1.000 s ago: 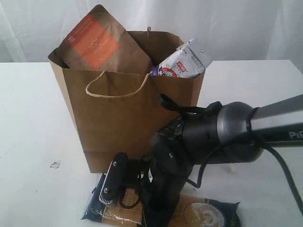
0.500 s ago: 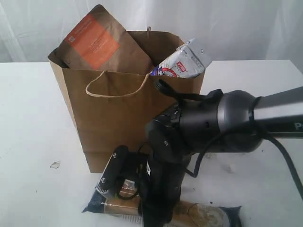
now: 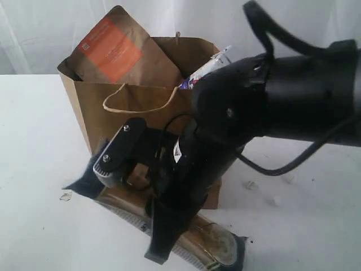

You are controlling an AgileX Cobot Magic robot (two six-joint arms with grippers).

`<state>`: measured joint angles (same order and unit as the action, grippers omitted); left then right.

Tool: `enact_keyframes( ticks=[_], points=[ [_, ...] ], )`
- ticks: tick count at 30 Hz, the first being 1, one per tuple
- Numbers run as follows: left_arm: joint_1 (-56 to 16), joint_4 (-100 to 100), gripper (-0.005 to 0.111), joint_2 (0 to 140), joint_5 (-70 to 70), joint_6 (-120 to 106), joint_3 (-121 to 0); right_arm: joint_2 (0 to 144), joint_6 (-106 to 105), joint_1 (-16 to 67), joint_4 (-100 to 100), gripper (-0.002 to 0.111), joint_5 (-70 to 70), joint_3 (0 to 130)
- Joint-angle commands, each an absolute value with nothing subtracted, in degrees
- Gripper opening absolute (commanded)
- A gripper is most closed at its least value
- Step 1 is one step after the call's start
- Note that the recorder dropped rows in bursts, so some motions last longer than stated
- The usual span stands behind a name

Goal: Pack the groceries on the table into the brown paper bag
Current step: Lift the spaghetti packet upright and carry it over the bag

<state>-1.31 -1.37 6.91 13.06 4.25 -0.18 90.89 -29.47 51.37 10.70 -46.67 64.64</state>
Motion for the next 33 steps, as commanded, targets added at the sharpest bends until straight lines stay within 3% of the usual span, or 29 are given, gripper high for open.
enact_keyframes(
  ticks=[1, 15, 25, 33],
  points=[
    [-1.3, -1.6, 0.000, 6.5, 13.3, 4.7, 0.0, 85.0, -29.5, 51.4, 16.5, 0.000, -41.2, 65.5],
    [-1.3, -1.6, 0.000, 6.3, 13.3, 4.7, 0.0, 75.0, -29.7, 51.4, 35.9, 0.000, -19.4, 76.6],
    [-1.4, -1.6, 0.000, 6.0, 13.3, 4.7, 0.0, 75.4, -30.2, 51.4, 36.0, 0.000, 5.1, 79.8],
    [-1.4, -1.6, 0.000, 6.0, 13.3, 4.7, 0.0, 81.6, -49.1, 51.4, 36.0, 0.000, 12.1, 79.8]
  ],
)
